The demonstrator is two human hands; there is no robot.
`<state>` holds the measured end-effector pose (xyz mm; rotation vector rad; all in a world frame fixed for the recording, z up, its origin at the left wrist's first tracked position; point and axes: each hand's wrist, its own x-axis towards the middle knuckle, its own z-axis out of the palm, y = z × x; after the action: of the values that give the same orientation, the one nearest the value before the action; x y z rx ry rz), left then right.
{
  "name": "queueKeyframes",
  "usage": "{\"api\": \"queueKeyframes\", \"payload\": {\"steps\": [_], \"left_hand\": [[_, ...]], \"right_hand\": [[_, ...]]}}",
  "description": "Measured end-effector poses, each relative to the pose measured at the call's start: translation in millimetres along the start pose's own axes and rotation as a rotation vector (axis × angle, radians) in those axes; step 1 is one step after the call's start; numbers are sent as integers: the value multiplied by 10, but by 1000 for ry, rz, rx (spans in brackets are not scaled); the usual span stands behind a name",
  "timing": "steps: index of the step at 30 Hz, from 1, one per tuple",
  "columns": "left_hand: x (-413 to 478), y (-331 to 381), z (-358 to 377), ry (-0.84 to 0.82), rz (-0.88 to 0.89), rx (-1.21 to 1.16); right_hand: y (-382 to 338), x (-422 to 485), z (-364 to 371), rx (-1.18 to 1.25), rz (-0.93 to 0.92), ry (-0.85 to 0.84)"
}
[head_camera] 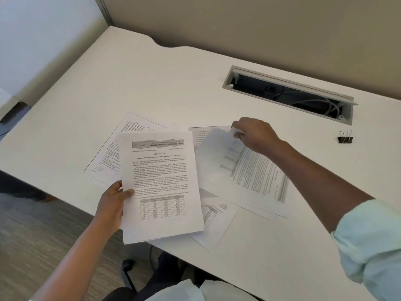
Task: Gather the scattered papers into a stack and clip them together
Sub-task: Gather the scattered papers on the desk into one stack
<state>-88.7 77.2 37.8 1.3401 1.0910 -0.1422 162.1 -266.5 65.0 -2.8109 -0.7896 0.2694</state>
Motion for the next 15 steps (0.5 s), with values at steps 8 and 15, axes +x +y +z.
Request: {"api": "queueKeyframes", "payload": {"steps": [8, 15], "left_hand": [[75, 70, -206, 31, 1, -114], [161, 20, -341, 33, -6, -122]], "right_hand": [[-520, 78, 94, -288, -561, 55], [-1002, -15, 706, -263, -742, 19]]}}
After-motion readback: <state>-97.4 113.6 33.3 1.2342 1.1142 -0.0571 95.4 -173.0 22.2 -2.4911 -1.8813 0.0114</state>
